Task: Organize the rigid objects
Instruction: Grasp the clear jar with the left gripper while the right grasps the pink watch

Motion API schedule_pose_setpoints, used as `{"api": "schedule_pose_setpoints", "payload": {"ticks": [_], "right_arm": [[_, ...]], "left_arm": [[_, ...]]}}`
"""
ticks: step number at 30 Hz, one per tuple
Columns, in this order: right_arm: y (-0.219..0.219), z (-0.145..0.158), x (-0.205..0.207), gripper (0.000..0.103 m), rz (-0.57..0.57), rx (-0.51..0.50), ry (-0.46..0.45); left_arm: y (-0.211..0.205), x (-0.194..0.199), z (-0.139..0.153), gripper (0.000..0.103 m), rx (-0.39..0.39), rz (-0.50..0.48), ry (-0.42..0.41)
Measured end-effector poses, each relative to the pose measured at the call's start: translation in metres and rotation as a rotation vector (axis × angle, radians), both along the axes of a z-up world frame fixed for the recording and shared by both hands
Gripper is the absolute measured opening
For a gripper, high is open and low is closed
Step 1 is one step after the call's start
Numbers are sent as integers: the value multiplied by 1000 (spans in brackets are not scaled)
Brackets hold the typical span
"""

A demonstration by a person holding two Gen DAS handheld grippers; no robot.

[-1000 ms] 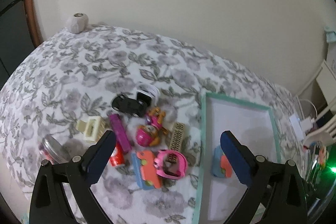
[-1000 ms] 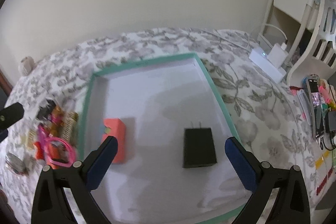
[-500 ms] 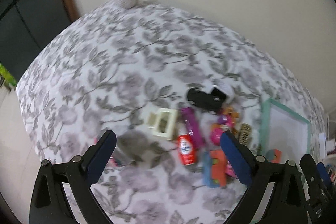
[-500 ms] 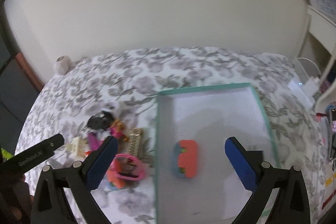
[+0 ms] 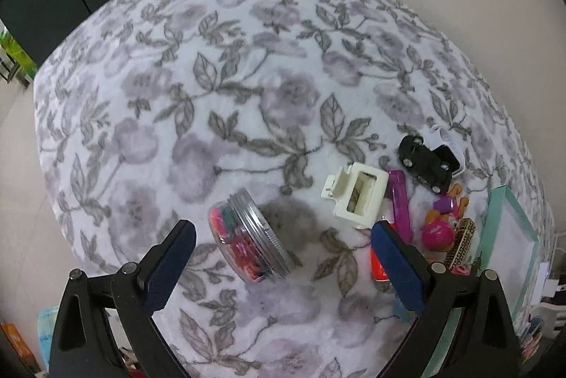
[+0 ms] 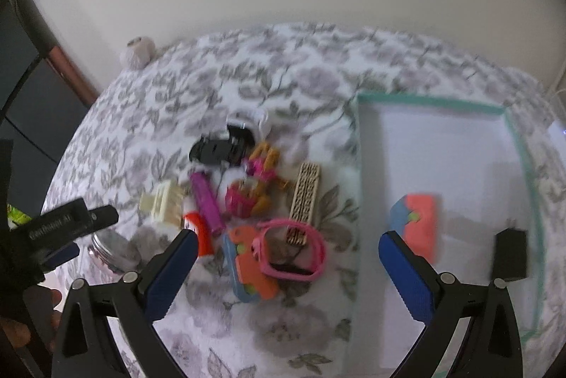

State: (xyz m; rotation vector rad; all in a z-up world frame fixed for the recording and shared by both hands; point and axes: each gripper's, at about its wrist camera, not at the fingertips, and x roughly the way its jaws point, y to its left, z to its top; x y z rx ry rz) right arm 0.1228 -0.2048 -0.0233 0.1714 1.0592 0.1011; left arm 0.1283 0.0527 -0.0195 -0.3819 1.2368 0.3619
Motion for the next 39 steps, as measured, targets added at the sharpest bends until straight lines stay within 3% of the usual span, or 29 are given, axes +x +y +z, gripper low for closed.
{"api": "schedule_pose_setpoints", "payload": {"ticks": [7, 11, 13, 15, 20, 26, 27, 28, 35, 39], "right_arm": [[8, -34, 3, 101, 23, -15, 46], [17, -32, 3, 88, 62, -36, 28], [21, -30, 3, 88, 74, -39, 24], [23, -30, 3, 86, 82, -57, 20], [22, -42, 5, 77, 81, -39, 52], [17, -51, 7, 76, 62, -33, 56], [15, -53, 7, 76, 54, -27, 59], [12, -54, 7, 74, 44, -18, 58], [-8, -54, 7, 46, -34, 46, 61], [-13, -54, 6, 43, -54, 69, 59]], "left_arm": [[-1, 7, -18, 95, 31, 23, 60], [-1, 9, -25, 93, 31, 26, 76], [-1, 10, -26, 79, 31, 29, 80], [1, 11, -28, 73, 23, 36, 86], [1, 11, -36, 73, -15, 61, 102], [1, 12, -42, 71, -25, 72, 118], [2, 12, -43, 67, -26, 78, 119], [1, 12, -43, 61, -16, 87, 121], [9, 10, -44, 46, -22, 128, 105], [13, 10, -44, 37, -41, 163, 90]]}}
